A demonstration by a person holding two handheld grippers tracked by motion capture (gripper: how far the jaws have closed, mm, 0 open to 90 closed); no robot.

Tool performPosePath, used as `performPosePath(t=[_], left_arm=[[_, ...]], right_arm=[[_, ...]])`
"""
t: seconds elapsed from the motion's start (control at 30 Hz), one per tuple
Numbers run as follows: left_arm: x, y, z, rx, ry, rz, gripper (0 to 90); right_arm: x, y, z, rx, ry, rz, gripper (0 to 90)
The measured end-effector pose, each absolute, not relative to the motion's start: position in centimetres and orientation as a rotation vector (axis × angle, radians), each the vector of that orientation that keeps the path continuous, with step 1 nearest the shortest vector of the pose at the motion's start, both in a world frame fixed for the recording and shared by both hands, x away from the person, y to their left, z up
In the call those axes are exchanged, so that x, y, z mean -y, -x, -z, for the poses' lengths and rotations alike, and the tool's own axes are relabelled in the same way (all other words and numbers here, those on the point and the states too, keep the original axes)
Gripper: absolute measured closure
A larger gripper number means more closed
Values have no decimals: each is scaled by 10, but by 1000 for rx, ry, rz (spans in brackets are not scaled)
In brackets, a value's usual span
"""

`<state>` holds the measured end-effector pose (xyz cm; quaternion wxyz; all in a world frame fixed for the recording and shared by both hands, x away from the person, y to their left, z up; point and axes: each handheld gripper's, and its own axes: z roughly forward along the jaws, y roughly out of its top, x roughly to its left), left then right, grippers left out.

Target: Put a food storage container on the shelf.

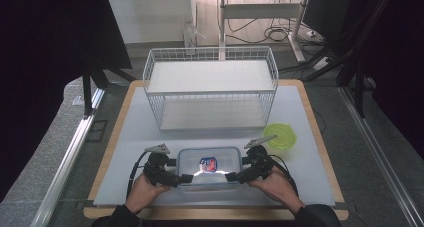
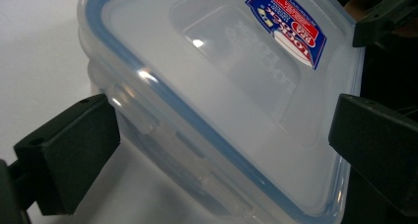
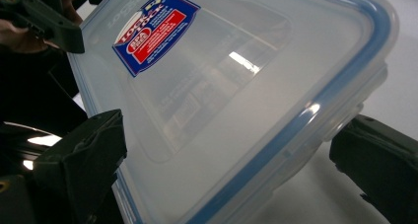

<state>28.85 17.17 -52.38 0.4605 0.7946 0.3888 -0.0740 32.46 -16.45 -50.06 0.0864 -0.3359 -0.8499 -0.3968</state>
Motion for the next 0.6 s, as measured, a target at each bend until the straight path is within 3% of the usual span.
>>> performPosePath(t=[0.2,0.27,0.4,0.43,0.53,0.6], left_arm=[[-171,-281,520,-969,-1979,184,11],[-174,-277,517,-949,-1988,167,64],[-180,-269,515,-928,-1966,143,134],[-181,-267,515,-924,-1963,132,199],[-185,-259,513,-910,-1949,111,232],[-192,-254,514,-925,-1893,135,333]], right_arm=[[169,-326,503,2459,1034,1151,50],[175,-324,502,2415,1069,1158,129],[180,-320,500,2410,1053,1187,193],[184,-315,496,2421,1052,1216,272],[188,-311,492,2434,1040,1244,341],[194,-307,491,2405,1041,1260,425]])
